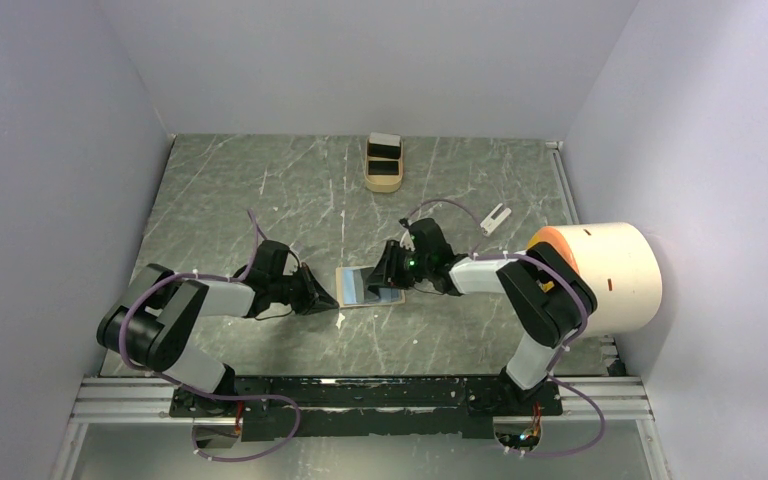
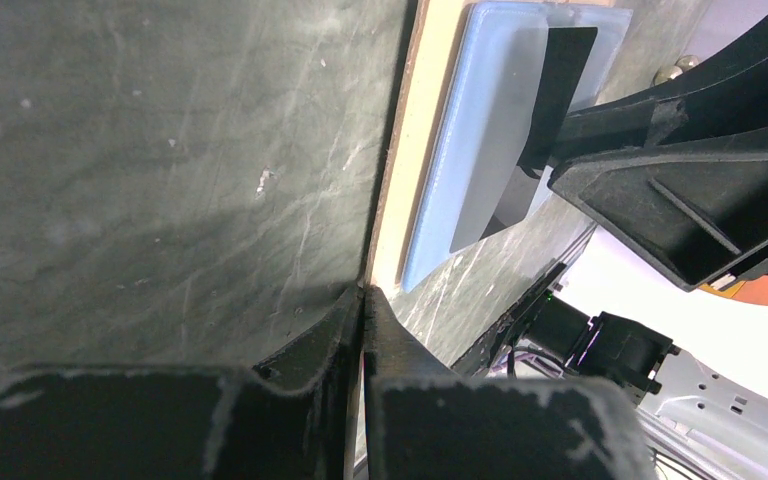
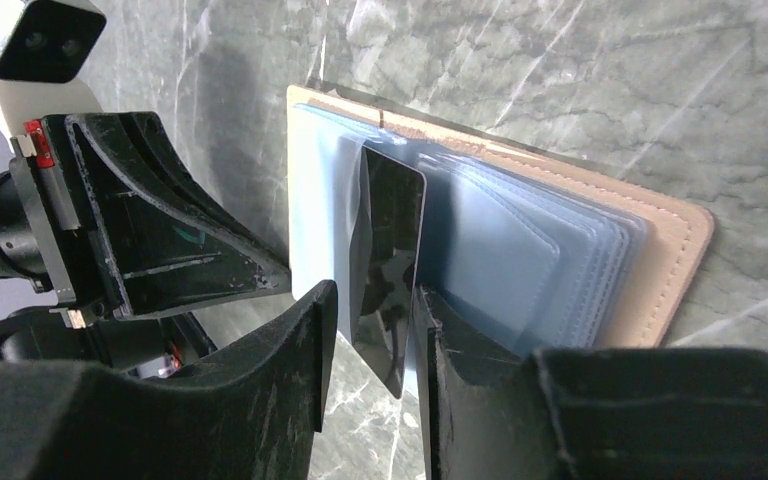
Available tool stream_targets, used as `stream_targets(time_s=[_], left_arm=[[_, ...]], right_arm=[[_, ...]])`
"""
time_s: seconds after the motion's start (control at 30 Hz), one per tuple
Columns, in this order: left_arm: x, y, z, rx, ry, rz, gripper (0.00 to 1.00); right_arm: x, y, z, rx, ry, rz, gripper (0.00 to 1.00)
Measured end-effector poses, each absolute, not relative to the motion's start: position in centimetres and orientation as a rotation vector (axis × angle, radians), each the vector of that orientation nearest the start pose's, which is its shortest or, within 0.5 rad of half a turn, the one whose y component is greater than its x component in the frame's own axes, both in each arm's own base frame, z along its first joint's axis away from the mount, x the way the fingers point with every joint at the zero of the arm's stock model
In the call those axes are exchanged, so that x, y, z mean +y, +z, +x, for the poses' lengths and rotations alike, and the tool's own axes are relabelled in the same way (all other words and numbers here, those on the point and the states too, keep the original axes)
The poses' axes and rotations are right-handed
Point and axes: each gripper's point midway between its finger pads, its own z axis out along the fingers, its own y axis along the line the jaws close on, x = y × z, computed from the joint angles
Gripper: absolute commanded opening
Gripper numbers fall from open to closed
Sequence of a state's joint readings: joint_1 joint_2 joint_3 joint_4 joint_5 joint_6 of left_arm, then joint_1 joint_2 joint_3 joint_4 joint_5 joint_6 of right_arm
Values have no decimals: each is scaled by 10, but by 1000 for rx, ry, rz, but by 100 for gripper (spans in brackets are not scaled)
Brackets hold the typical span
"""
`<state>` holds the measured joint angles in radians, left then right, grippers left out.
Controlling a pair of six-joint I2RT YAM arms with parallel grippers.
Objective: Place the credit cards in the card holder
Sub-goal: Insert the credit card into the card holder.
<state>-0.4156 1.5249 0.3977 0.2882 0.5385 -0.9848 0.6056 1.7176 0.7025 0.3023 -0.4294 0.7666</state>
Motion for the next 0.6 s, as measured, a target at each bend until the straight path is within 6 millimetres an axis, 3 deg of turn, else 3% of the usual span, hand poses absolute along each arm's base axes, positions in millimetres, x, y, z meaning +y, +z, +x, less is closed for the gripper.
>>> stream_targets(time_s=[0.6], left_arm=[[-226, 12, 216, 2626, -1219, -480, 9]], right_arm=[[312, 32, 258, 2539, 1091, -94, 45]])
